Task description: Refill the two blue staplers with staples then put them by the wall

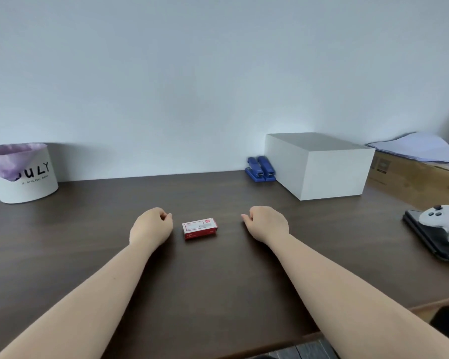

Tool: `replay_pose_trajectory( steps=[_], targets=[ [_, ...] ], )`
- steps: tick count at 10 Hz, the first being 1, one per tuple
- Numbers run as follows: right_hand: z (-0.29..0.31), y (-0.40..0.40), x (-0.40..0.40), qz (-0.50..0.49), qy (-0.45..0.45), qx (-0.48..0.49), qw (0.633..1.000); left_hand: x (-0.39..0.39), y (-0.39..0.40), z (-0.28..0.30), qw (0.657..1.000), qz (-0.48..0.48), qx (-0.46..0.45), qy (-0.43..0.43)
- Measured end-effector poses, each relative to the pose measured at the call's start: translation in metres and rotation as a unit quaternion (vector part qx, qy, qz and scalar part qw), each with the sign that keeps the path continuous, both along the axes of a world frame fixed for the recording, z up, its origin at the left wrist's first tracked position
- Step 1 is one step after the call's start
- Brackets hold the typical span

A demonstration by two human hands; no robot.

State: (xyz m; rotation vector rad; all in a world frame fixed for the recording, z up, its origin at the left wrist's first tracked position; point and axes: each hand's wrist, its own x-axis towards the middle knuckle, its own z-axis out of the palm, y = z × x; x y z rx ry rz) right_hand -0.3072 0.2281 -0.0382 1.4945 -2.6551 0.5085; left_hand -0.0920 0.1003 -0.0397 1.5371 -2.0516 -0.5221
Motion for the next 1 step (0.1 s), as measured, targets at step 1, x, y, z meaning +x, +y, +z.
replay_pose_trajectory(
  steps=[1],
  targets=[
    [-0.0052,0.0025,-0.0025,0.001,-0.029,-0.051,0.998,0.0016,0.0013,-0.0047,1.0,0.007,-0.023,0.016]
  ],
)
